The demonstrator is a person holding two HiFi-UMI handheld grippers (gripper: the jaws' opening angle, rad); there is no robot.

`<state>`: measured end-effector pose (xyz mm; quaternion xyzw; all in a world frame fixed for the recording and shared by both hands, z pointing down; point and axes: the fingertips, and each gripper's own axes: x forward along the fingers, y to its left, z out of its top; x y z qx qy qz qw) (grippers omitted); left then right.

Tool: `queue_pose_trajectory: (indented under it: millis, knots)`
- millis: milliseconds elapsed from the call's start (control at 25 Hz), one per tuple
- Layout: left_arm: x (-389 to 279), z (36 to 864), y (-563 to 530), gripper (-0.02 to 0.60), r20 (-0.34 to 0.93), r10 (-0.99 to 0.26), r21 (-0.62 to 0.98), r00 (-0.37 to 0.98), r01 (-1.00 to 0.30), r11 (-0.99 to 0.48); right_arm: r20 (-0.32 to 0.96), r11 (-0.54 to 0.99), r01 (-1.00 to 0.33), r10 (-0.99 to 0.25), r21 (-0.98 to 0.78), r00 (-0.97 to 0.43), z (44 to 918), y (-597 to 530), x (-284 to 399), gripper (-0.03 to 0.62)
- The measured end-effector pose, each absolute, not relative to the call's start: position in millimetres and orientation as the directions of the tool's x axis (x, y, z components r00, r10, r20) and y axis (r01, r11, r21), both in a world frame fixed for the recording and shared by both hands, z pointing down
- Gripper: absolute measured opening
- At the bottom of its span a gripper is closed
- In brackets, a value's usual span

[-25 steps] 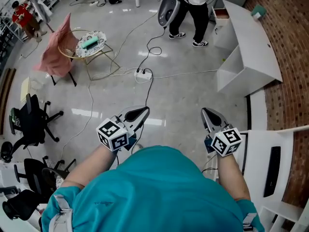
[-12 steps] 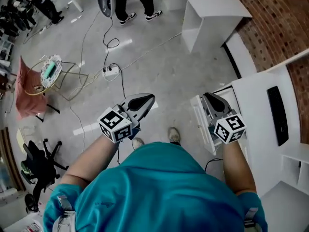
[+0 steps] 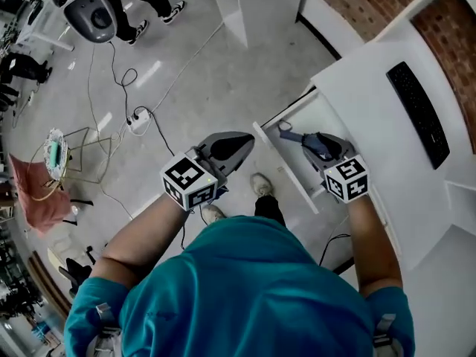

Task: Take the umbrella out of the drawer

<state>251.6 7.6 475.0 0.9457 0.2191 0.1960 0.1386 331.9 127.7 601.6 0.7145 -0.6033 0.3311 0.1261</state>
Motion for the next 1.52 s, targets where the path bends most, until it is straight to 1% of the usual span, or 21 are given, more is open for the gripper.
queue_pose_trajectory:
  millis: [200,360,520,680,800,1000,1160,1320,1520]
  knots:
    - [286,507,50,0.015,0.346,0.552,0.370,0.759,0.430,-0.824,0.788,-0.182,-0.976,-0.615,-0.123,0.015,679,164,335,0.247]
    - [303,530,72,0.015,0.366,0.592,0.383,0.718,0.464,-0.799,0.888,-0.104,-0.995,-0.458,-0.003,0.045,735,186,343,0.264]
    - [314,546,88,0.015,0.387,0.624,0.393,0.679,0.490,-0.778,0.939,-0.060,-0.995,-0.331,0.078,0.094,781,204,354,0.272]
    - [324,564,101,0.015,0.404,0.644,0.406,0.650,0.504,-0.763,0.963,0.002,-0.989,-0.225,0.150,0.146,823,220,367,0.279]
    - [331,576,108,0.015,0.409,0.657,0.417,0.633,0.510,-0.752,0.969,0.083,-0.978,-0.172,0.192,0.176,845,226,377,0.284]
    - [333,583,116,0.015,0.411,0.675,0.443,0.614,0.513,-0.736,0.983,0.228,-0.957,-0.095,0.178,0.160,867,231,373,0.293]
    - [330,584,119,0.015,0.405,0.684,0.458,0.607,0.512,-0.726,0.979,0.302,-0.932,-0.074,0.203,0.190,880,232,377,0.294]
    - [328,587,114,0.015,0.402,0.678,0.468,0.615,0.499,-0.730,0.981,0.339,-0.921,-0.051,0.193,0.187,893,230,385,0.293]
    - [321,584,106,0.015,0.403,0.668,0.486,0.626,0.472,-0.736,0.995,0.333,-0.940,0.045,0.070,0.090,898,230,387,0.295]
